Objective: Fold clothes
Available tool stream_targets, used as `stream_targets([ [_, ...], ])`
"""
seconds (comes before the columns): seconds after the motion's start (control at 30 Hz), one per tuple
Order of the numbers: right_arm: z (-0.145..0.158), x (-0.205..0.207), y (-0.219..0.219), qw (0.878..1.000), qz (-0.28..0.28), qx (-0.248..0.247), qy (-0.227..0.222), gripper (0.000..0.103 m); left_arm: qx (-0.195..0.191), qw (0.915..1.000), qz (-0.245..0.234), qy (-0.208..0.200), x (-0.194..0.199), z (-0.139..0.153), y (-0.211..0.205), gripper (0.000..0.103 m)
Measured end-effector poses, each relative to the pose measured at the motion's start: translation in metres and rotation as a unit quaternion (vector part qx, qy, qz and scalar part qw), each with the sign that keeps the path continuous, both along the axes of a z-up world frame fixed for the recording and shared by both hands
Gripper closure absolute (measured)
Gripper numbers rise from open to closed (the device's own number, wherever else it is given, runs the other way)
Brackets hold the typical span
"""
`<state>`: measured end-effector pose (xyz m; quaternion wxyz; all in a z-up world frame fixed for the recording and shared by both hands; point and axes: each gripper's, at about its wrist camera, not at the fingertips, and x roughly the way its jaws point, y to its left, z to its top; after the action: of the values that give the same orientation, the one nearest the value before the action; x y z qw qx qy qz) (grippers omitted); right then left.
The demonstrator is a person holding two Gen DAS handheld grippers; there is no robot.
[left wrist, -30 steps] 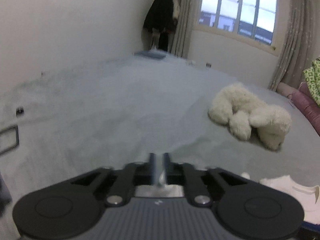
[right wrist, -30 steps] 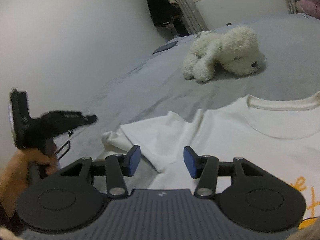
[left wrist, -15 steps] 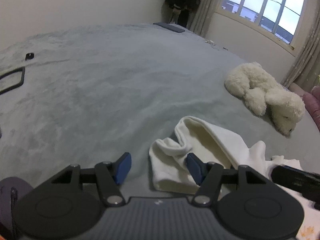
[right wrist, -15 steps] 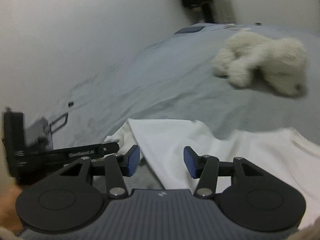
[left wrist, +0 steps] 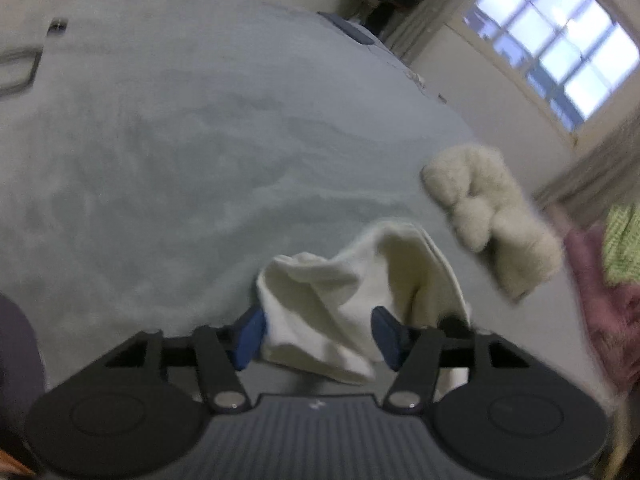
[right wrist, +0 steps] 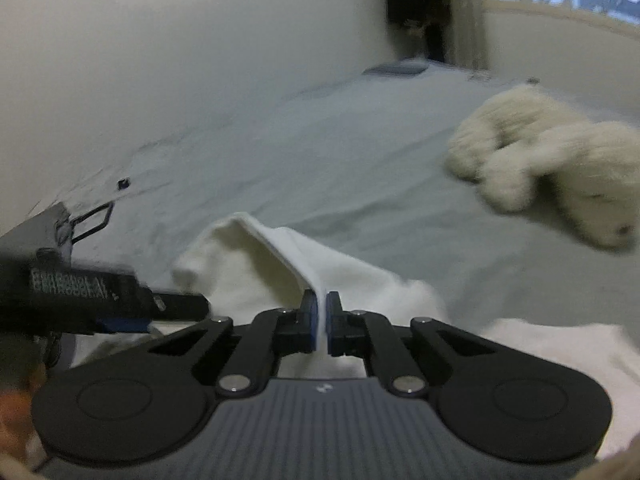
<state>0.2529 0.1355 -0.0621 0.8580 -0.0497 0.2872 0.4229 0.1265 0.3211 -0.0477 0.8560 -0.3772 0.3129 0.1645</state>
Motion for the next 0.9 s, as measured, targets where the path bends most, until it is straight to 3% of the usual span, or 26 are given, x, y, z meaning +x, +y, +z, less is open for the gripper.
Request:
stream_targets([
  [0.13, -0.003, -0.011, -0.04, 0.999, -0.036, -0.002, -0.026, 0.099, -0.095, 0.9945, 0.014, -0.043, -0.009, -0.003, 0.006, 0.03],
  [0.33, -0.028, -0.024, -0.073, 0.997, -0.072, 0.006, -0.018, 0.099, -0.193, 0.9793, 0.032, -0.054, -0.014, -0.009, 0.002, 0.029],
  [0.73, -0.044, -0.005, -0.104, 0.986, -0.086, 0.122, 0.078, 0.099, -0.146, 0.9877, 0.055, -0.011, -0.032, 0.02, -0.025, 0.028],
  [0.9, -0.042, -0.011, -0.103, 0.987, -0.085, 0.118, 0.068, 0.097, -0.196, 0.9783, 0.067, -0.016, -0.042, 0.01, -0.042, 0.028],
])
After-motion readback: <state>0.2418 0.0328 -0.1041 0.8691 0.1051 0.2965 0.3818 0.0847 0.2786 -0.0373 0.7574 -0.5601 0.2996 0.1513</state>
